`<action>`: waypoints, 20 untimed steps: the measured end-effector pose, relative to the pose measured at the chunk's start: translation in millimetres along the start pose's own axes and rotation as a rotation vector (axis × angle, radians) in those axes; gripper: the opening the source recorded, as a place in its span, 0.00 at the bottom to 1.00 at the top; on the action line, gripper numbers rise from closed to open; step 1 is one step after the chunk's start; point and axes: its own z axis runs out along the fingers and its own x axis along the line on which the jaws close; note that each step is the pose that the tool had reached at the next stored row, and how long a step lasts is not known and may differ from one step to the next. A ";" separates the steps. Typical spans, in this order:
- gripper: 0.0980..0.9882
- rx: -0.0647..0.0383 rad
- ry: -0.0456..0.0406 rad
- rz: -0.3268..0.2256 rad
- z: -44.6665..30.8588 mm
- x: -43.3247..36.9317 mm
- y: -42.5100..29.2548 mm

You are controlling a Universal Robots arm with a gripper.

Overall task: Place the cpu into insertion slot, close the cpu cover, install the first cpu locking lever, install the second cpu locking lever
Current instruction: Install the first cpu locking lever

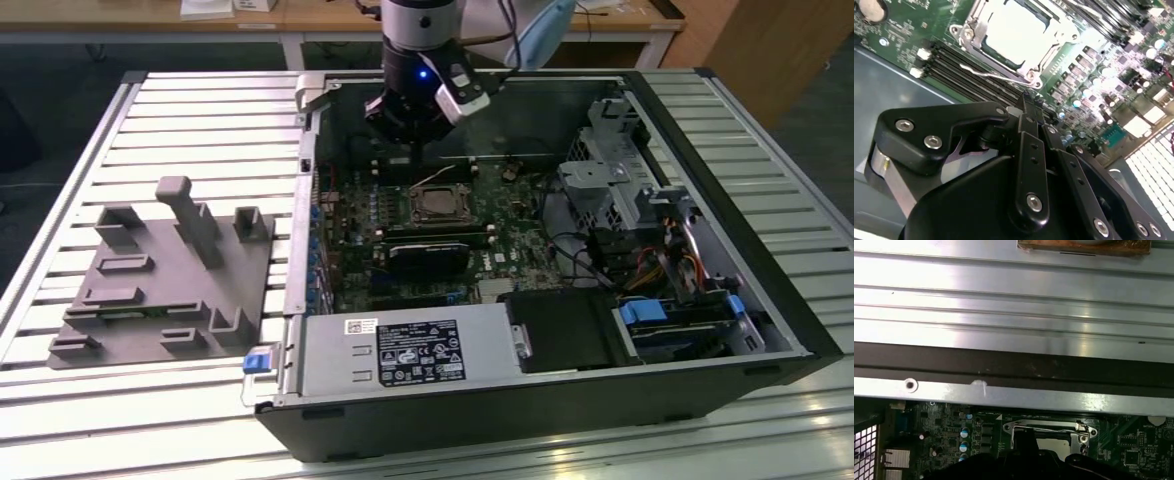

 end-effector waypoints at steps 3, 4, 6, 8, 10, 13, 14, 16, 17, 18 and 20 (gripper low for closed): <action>0.01 0.000 0.0001 0.000 0.0 -1.1 -0.1; 0.01 0.000 0.0000 0.000 0.1 -1.2 -0.1; 0.01 -0.010 -0.0004 0.001 0.2 -1.2 -0.1; 0.01 -0.034 -0.0016 0.003 0.8 -1.2 -0.1; 0.01 -0.038 -0.0021 0.006 2.6 -2.3 -0.1; 0.01 -0.038 -0.0021 0.011 6.5 -4.1 -0.4; 0.01 -0.038 -0.0021 0.012 8.0 -5.3 -0.5; 0.01 -0.038 -0.0022 0.013 10.8 -8.6 -0.7; 0.01 -0.038 -0.0022 0.013 11.7 -9.3 -0.7; 0.01 -0.038 -0.0023 0.013 12.6 -10.2 -0.8; 0.01 -0.038 -0.0022 0.013 14.0 -10.8 -0.9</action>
